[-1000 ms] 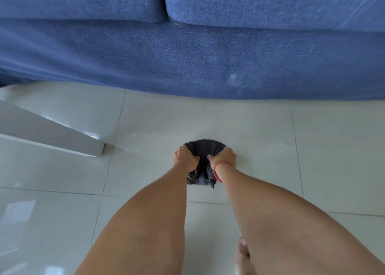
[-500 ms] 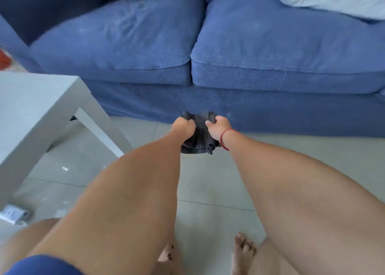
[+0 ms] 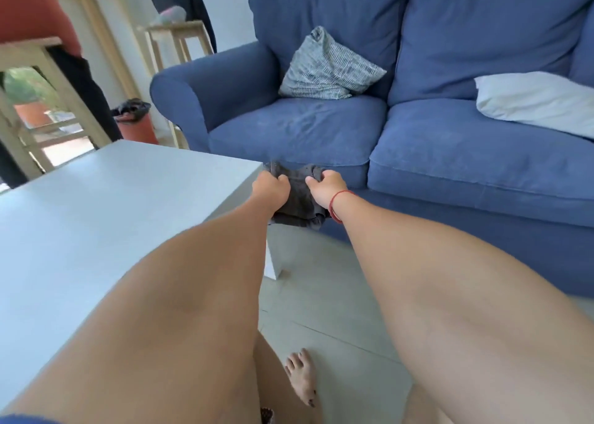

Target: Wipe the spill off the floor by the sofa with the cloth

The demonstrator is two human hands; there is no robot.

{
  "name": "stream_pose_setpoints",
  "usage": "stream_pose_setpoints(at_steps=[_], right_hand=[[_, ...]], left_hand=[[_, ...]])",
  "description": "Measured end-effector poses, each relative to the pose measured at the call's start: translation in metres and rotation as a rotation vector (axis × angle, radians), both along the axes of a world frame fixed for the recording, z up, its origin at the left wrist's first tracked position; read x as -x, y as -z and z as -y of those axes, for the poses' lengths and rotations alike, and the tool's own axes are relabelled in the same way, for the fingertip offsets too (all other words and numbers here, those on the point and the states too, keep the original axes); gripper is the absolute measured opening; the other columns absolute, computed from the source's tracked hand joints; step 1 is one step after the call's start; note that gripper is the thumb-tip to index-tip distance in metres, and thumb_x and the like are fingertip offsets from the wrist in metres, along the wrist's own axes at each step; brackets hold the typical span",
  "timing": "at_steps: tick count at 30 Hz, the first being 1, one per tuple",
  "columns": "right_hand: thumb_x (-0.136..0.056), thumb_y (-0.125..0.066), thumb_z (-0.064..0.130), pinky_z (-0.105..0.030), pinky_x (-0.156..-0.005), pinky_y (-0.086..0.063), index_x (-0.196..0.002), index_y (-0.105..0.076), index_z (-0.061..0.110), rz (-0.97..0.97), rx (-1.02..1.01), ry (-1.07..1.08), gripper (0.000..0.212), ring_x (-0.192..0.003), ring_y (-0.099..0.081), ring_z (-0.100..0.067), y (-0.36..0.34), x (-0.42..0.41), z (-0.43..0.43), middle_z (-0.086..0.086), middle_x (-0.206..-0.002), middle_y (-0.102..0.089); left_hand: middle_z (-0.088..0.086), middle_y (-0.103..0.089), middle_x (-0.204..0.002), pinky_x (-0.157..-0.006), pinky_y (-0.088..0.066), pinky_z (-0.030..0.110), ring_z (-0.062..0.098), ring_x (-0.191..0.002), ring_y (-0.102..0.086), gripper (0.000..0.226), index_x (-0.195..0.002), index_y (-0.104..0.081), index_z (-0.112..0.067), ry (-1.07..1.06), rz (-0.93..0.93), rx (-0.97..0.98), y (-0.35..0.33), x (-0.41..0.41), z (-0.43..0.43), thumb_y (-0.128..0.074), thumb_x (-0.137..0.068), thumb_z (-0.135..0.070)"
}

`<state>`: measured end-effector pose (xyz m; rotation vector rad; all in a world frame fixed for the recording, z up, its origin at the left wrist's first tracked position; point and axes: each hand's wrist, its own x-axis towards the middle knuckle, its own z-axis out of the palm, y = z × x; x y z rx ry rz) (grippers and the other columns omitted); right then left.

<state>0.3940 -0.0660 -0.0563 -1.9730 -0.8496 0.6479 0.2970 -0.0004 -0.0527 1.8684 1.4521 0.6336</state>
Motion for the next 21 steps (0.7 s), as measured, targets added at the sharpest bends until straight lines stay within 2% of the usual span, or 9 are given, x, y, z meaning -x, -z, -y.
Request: stream_pose_setpoints(at_steps=[5, 9, 11, 13, 14, 16, 18, 21], right_hand=[[-0.093, -0.054, 0.027, -0.031, -0.098, -0.043, -0.107, -0.063, 0.006, 0.02, -0.077, -0.21, 0.026, -0.12, -0.055, -0.033, -0.041, 0.105, -0.041, -0.019, -0.127, -0.061], [-0.094, -0.052, 0.025, -0.037, -0.103, -0.042, -0.129, -0.053, 0.003, 0.003, -0.037, -0.382, 0.041, -0.123, -0.053, -0.035, -0.055, 0.198, -0.066, -0.017, -0.134, -0.056], [-0.094, -0.051, 0.019, -0.031, -0.095, -0.044, -0.127, -0.053, 0.002, -0.014, -0.022, -0.464, 0.037, -0.122, -0.054, -0.035, -0.055, 0.239, -0.073, -0.017, -0.131, -0.058], [-0.095, -0.048, 0.009, -0.018, -0.077, -0.045, -0.124, -0.055, -0.004, -0.045, -0.018, -0.53, 0.033, -0.122, -0.054, -0.037, -0.053, 0.27, -0.077, -0.022, -0.129, -0.059], [-0.096, -0.047, 0.006, -0.015, -0.075, -0.046, -0.124, -0.054, -0.007, -0.046, -0.011, -0.54, 0.032, -0.122, -0.054, -0.037, -0.051, 0.283, -0.076, -0.024, -0.13, -0.057], [-0.097, -0.048, 0.014, -0.025, -0.094, -0.045, -0.126, -0.053, -0.001, 0.009, 0.048, -0.538, 0.034, -0.124, -0.052, -0.036, -0.041, 0.301, -0.077, -0.02, -0.134, -0.056], [-0.094, -0.051, 0.021, -0.038, -0.107, -0.041, -0.129, -0.051, 0.004, 0.101, 0.105, -0.553, 0.038, -0.126, -0.049, -0.036, -0.035, 0.305, -0.077, -0.017, -0.138, -0.052], [-0.095, -0.05, 0.025, -0.041, -0.109, -0.039, -0.133, -0.047, 0.003, 0.143, 0.036, -0.518, 0.044, -0.128, -0.047, -0.036, -0.051, 0.293, -0.085, -0.016, -0.14, -0.05]], left_hand=[[0.02, -0.053, -0.129, -0.101, -0.04, 0.038, 0.037, -0.119, -0.049, 0.046, -0.129, -0.044, 0.002, -0.244, 0.003, -0.031, -0.038, 0.12, -0.025, -0.042, -0.092, -0.025], [0.015, -0.053, -0.125, -0.095, -0.038, 0.036, 0.033, -0.11, -0.049, 0.048, -0.128, -0.045, -0.006, -0.424, 0.049, 0.04, -0.052, 0.226, -0.023, -0.038, -0.088, -0.032], [0.013, -0.053, -0.125, -0.092, -0.037, 0.036, 0.032, -0.11, -0.049, 0.048, -0.129, -0.044, -0.008, -0.505, 0.049, 0.073, -0.051, 0.271, -0.018, -0.039, -0.089, -0.035], [0.013, -0.053, -0.126, -0.089, -0.039, 0.034, 0.032, -0.113, -0.05, 0.049, -0.131, -0.043, -0.008, -0.569, 0.004, 0.11, -0.046, 0.306, -0.013, -0.042, -0.09, -0.036], [0.014, -0.053, -0.125, -0.085, -0.042, 0.033, 0.033, -0.112, -0.052, 0.048, -0.13, -0.044, -0.006, -0.581, -0.023, 0.137, -0.044, 0.319, -0.01, -0.044, -0.09, -0.034], [0.016, -0.057, -0.123, -0.083, -0.051, 0.035, 0.035, -0.107, -0.058, 0.046, -0.127, -0.048, -0.003, -0.547, -0.108, 0.216, -0.035, 0.338, -0.007, -0.046, -0.091, -0.032], [0.017, -0.055, -0.128, -0.092, -0.051, 0.039, 0.036, -0.111, -0.058, 0.053, -0.131, -0.045, 0.0, -0.513, -0.286, 0.254, -0.027, 0.348, -0.006, -0.047, -0.091, -0.035], [0.018, -0.042, -0.14, -0.105, -0.038, 0.042, 0.035, -0.126, -0.042, 0.07, -0.14, -0.033, -0.001, -0.555, -0.556, 0.134, -0.019, 0.352, -0.01, -0.046, -0.09, -0.048]])
